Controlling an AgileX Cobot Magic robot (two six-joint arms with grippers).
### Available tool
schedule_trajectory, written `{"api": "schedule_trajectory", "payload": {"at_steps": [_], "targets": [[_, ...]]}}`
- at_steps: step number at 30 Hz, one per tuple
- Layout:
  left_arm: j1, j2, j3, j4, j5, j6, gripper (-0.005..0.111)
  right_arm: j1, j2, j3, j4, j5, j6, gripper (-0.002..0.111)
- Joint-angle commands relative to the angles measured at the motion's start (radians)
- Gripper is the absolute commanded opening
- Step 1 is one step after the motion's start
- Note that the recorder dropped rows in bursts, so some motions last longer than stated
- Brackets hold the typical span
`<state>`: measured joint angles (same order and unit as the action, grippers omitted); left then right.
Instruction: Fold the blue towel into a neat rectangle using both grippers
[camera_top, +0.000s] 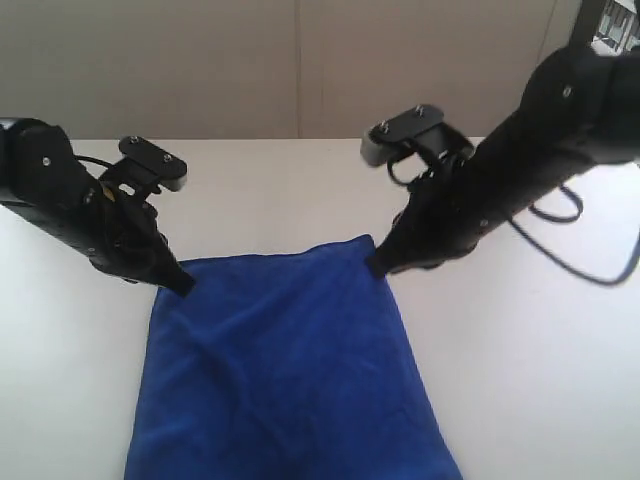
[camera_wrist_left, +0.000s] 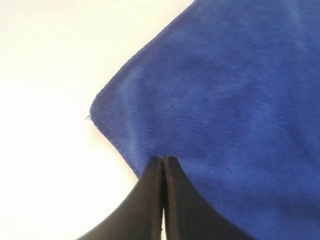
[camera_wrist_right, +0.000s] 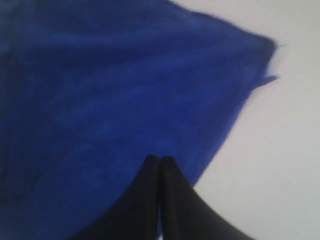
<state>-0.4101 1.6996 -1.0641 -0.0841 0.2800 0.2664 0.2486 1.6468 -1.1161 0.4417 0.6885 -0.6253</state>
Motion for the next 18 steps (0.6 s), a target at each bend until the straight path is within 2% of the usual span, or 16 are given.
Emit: {"api": "schedule_trajectory", "payload": {"at_steps": [1,6,18], "targets": [[0.014,0.139,-0.089,-0.004,0.023,0.019,0.0,0.119,-0.047,0.154,-0.002,-0.064,0.054,0.0],[0.014,0.24,-0.166,-0.006,0.025,0.045,0.0,0.185,-0.047,0.284,-0.026,-0.192,0.101,0.0],[0.014,0.315,-0.215,-0.005,0.023,0.074,0.0,0.189,0.002,0.41,-0.031,-0.267,0.115,0.0]]}}
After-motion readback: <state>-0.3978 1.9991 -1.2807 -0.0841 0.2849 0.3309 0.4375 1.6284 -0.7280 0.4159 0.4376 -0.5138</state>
